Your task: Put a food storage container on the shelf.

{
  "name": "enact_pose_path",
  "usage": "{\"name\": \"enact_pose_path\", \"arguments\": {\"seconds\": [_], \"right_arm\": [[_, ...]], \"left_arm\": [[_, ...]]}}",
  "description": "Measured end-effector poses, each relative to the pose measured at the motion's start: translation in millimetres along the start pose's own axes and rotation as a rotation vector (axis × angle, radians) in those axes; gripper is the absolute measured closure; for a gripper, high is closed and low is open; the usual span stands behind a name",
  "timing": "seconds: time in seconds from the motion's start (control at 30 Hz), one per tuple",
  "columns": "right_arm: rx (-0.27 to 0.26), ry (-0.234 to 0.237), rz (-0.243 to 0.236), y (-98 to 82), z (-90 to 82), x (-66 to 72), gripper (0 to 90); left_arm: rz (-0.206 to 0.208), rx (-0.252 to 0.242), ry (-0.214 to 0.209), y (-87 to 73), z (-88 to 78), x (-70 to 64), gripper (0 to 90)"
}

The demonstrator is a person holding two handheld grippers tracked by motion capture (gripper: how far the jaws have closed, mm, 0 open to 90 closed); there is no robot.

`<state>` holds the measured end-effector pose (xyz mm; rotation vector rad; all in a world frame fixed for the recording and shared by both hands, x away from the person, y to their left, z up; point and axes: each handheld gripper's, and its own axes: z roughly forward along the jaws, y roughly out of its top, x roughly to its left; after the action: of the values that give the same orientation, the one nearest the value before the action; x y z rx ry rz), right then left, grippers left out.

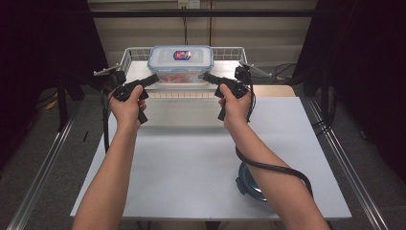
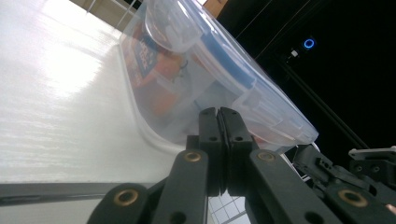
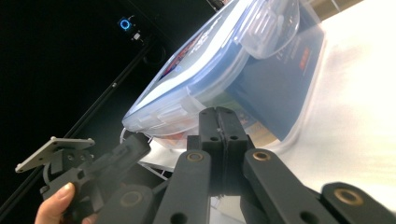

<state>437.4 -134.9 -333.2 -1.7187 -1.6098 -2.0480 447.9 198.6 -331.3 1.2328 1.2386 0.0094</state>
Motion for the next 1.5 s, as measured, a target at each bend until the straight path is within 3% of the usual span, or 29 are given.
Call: {"name": "enact_pose_path", "arguments": {"seconds": [0.33,0.77,0.93,1.07,1.13,1.27,1.5], "right_arm": [[-0.013,-0.018,0.013,0.3,-2.3,-6.9,87.4],[0.019,0.038,0.021,-16.0,-28.2,-3.4,57.2],[0.023,0.052,0.025,-20.5,-40.6,-4.6,44.8],[0.032,0.04,0.029,-23.0,-53.0,-12.4,39.6],[0.035,0.029,0.004,-24.8,-58.8,-15.6,37.7],[0.05,0.025,-0.002,-27.8,-69.8,-22.1,33.8],[0.06,0.017,-0.025,-32.1,-89.7,-32.8,27.7]], "left_arm": [[0.033,0.021,-0.009,-7.3,-0.1,-8.9,79.0],[0.063,0.041,-0.05,-29.6,-5.8,-19.9,46.5],[0.08,0.072,-0.062,-40.8,-6.9,-22.8,39.1],[0.098,0.083,-0.063,-49.8,-7.7,-27.2,31.4],[0.119,0.096,-0.071,-52.6,-8.5,-26.6,29.0],[0.105,0.122,-0.074,-61.4,-6.6,-25.8,25.7],[0.124,0.167,-0.085,-72.8,-4.0,-25.2,19.4]]}}
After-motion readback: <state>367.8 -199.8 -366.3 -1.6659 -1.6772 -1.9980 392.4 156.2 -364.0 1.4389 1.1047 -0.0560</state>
